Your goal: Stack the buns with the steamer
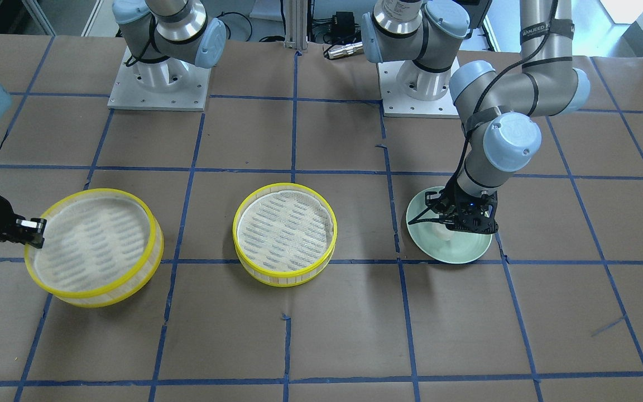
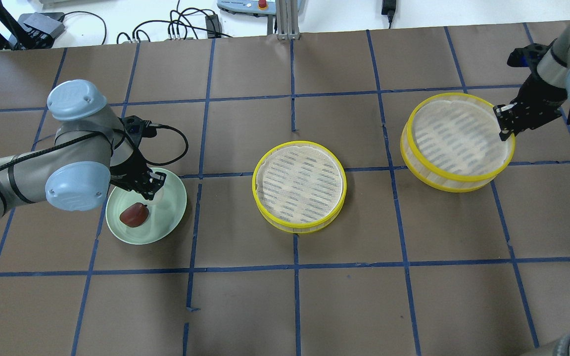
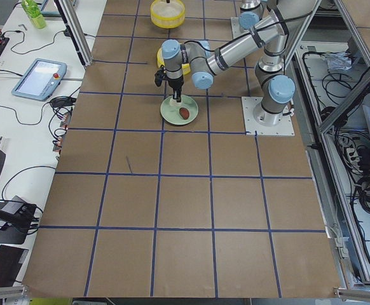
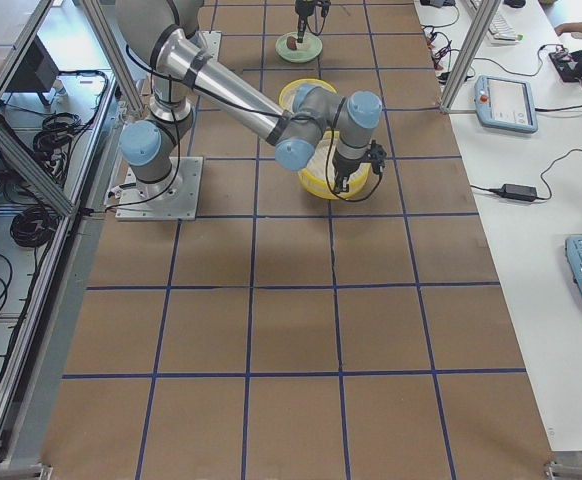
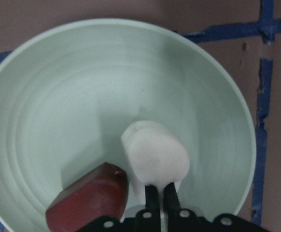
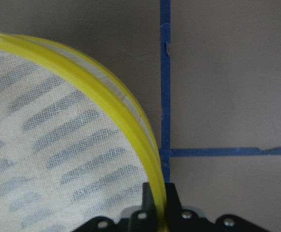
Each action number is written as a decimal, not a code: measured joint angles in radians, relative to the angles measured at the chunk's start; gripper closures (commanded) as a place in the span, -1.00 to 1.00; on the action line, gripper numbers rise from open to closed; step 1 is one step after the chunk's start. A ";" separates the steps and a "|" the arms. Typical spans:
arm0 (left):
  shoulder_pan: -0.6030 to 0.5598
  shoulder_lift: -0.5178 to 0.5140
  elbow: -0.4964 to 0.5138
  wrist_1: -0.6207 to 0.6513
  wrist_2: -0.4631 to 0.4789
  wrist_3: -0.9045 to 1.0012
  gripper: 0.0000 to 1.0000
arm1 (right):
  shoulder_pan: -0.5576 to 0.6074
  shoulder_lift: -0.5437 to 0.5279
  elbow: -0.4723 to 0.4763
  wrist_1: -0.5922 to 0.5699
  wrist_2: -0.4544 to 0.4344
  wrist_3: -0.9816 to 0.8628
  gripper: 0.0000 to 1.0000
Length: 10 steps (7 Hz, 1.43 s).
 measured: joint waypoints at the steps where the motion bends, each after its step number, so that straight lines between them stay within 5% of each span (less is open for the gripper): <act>1: -0.049 0.028 0.014 -0.007 -0.010 -0.069 0.98 | 0.000 -0.037 -0.019 0.059 -0.002 -0.007 0.82; 4: -0.345 0.015 0.138 -0.009 -0.097 -0.535 0.87 | 0.001 -0.055 -0.020 0.095 0.005 -0.014 0.84; 5: -0.409 -0.015 0.178 0.002 -0.159 -0.659 -0.39 | 0.003 -0.056 -0.020 0.098 0.005 -0.014 0.84; 6: -0.442 -0.044 0.197 0.018 -0.215 -0.727 -0.76 | 0.005 -0.056 -0.020 0.100 0.006 -0.013 0.84; 7: -0.455 -0.065 0.204 0.036 -0.239 -0.752 -0.89 | 0.008 -0.056 -0.020 0.100 0.006 -0.011 0.84; 10: -0.461 -0.081 0.208 0.094 -0.245 -0.750 -0.86 | 0.066 -0.053 -0.011 0.095 0.048 0.031 0.84</act>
